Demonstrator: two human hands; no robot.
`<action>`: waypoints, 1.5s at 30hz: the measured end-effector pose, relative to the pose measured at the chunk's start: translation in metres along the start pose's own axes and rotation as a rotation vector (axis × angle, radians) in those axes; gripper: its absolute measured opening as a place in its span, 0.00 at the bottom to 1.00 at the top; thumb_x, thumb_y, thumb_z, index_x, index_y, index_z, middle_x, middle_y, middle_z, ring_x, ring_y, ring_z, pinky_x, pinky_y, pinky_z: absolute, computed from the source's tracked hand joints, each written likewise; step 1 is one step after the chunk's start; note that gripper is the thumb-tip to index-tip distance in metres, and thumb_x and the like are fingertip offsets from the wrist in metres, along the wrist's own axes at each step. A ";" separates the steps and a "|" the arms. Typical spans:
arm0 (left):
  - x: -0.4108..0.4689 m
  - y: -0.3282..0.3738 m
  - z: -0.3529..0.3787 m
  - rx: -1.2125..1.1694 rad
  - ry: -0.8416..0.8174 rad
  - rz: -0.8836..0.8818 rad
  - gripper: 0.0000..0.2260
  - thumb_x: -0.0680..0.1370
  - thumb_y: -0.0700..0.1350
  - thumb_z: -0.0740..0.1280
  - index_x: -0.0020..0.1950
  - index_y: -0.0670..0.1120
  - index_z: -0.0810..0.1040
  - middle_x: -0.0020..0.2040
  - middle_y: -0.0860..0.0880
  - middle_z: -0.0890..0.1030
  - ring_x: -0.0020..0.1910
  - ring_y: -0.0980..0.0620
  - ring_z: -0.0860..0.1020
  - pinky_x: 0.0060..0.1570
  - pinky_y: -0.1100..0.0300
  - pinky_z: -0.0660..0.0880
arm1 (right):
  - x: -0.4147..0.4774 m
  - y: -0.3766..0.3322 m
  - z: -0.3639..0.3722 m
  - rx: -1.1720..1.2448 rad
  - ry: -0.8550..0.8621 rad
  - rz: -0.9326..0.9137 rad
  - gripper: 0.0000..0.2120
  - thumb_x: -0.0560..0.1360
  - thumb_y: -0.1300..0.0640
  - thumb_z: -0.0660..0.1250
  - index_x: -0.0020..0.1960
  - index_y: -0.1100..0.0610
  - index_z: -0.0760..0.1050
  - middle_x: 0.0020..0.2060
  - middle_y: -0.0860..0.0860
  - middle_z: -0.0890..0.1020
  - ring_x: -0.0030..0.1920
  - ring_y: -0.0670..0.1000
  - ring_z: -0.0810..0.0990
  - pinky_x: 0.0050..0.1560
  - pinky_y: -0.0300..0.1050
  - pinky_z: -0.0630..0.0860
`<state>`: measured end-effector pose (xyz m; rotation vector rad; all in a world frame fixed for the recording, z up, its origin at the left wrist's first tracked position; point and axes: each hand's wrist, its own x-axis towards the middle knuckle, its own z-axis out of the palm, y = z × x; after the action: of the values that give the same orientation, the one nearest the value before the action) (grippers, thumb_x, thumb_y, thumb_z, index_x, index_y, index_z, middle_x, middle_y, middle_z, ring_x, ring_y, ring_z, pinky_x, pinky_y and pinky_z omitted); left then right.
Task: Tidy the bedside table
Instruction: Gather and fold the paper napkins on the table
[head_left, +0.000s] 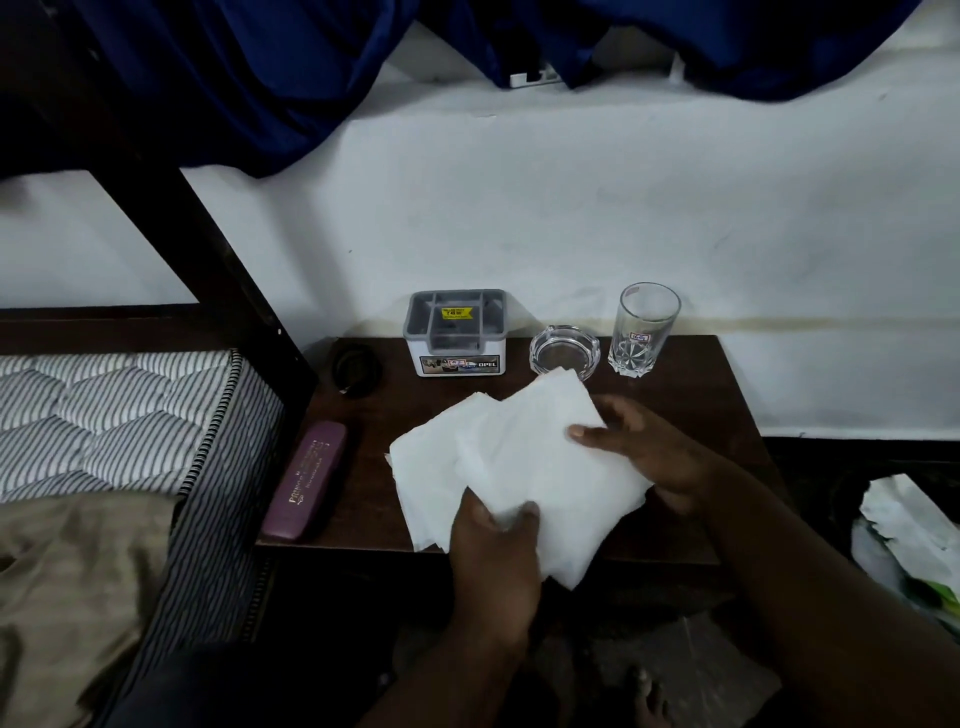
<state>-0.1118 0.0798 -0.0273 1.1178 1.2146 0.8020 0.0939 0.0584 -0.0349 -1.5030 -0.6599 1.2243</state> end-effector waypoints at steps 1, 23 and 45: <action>0.006 0.003 -0.004 -0.015 -0.029 -0.004 0.18 0.75 0.36 0.73 0.63 0.48 0.80 0.57 0.50 0.86 0.57 0.50 0.84 0.60 0.48 0.81 | -0.004 -0.001 0.000 0.075 -0.040 0.035 0.21 0.73 0.59 0.76 0.65 0.60 0.77 0.57 0.60 0.86 0.55 0.59 0.85 0.56 0.54 0.81; 0.078 0.016 -0.056 0.532 0.194 -0.131 0.15 0.75 0.50 0.73 0.61 0.52 0.81 0.78 0.47 0.62 0.74 0.40 0.63 0.72 0.52 0.61 | 0.062 0.003 0.085 -1.109 0.204 -0.112 0.29 0.70 0.44 0.76 0.67 0.55 0.75 0.67 0.54 0.75 0.69 0.59 0.70 0.65 0.50 0.67; 0.086 0.004 -0.048 0.077 0.215 -0.106 0.23 0.73 0.39 0.75 0.64 0.48 0.71 0.54 0.52 0.78 0.45 0.62 0.76 0.39 0.66 0.72 | 0.060 -0.007 0.098 -1.284 0.212 -0.086 0.39 0.69 0.39 0.75 0.75 0.48 0.65 0.71 0.52 0.69 0.71 0.58 0.66 0.70 0.54 0.62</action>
<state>-0.1406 0.1713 -0.0488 1.0395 1.4825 0.8152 0.0242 0.1492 -0.0439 -2.5276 -1.4838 0.4729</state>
